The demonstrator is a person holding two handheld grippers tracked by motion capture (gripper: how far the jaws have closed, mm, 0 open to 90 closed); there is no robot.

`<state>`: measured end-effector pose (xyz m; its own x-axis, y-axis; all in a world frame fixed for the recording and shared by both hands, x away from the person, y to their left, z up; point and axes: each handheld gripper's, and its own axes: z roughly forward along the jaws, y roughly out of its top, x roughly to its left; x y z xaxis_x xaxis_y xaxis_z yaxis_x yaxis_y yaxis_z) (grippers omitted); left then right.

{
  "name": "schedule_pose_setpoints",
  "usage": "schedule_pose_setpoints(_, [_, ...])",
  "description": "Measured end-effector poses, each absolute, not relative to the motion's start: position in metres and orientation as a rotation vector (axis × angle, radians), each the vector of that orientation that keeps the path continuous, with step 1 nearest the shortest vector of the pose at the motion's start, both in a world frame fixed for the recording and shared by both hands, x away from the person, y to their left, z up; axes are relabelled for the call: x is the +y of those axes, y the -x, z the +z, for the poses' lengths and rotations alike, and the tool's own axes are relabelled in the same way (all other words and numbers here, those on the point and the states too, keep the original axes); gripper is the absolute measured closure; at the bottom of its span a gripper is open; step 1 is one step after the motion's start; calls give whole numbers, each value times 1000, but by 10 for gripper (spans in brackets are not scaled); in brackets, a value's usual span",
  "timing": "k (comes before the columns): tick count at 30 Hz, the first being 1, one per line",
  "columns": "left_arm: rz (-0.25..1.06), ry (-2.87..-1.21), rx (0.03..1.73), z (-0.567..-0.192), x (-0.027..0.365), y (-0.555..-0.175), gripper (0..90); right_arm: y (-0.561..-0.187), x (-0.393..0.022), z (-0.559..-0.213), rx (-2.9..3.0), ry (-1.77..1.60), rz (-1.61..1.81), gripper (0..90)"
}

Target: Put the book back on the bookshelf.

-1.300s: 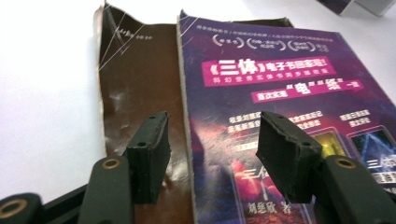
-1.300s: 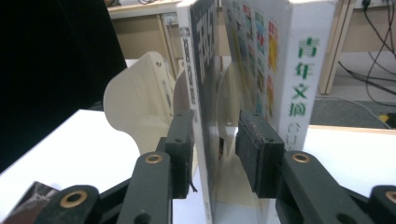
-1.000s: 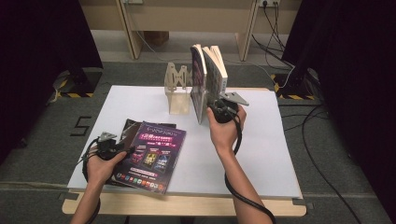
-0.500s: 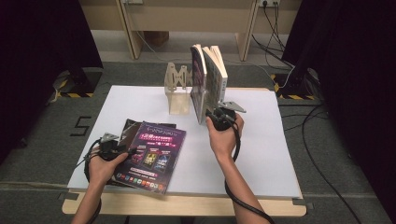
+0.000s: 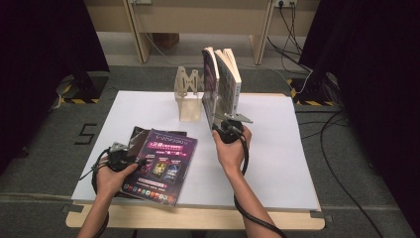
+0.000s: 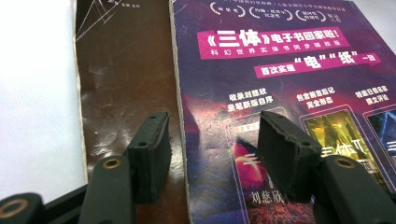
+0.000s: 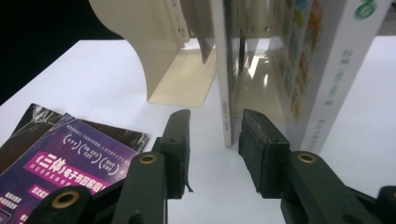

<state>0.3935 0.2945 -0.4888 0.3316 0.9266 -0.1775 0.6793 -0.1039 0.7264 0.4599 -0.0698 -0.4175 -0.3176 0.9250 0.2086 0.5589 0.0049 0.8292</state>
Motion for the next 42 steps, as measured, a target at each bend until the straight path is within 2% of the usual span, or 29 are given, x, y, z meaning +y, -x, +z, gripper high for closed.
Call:
schedule_pose_setpoints(31, [401, -1864, 1403, -490, 290, -393, 442, -471, -26, -461, 2080, -1614, 1202, 598])
schedule_pose_setpoints(42, [398, -1865, 1406, -489, 290, -393, 464, -475, -15, -466, 2124, -1621, 1179, 594])
